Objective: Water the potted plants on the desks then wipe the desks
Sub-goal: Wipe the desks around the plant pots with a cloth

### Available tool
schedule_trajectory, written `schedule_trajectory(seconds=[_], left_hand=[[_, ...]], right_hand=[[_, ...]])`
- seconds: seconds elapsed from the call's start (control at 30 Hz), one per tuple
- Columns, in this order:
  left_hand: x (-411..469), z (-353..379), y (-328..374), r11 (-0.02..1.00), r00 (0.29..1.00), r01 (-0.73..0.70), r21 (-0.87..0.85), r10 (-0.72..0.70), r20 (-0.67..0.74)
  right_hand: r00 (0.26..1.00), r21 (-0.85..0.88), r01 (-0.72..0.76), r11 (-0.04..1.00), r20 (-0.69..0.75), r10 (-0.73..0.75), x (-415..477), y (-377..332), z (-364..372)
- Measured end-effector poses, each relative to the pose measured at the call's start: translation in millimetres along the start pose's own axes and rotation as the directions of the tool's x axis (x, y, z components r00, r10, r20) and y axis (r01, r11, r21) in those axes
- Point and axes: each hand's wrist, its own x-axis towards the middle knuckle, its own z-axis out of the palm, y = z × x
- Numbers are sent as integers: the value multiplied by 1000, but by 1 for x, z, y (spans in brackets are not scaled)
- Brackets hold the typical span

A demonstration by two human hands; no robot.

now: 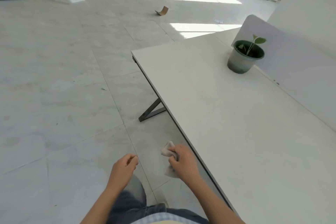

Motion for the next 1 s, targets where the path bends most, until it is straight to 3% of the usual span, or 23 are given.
schedule_trajectory(seconds=[0.13, 0.4, 0.53, 0.73, 0.87, 1.0], left_hand=[[78, -18, 8, 999, 999, 45, 17, -45, 21], [252, -94, 109, 986, 984, -162, 43, 157, 87], [299, -105, 138, 984, 975, -171, 52, 161, 155], [325, -67, 147, 962, 890, -211, 175, 116, 440], [345, -37, 186, 895, 820, -403, 190, 261, 509], [373, 10, 223, 747, 738, -602, 284, 383, 556]], right_hand=[[998, 0, -58, 998, 7, 58, 64, -15, 3], [944, 145, -234, 961, -202, 261, 193, -76, 11], [888, 225, -331, 916, -254, 383, 214, -94, 13], [691, 405, -509, 760, -334, 641, 216, -78, 7], [573, 575, -451, 683, -399, 715, 234, -62, -21], [444, 656, -437, 615, -437, 782, 252, -30, -67]])
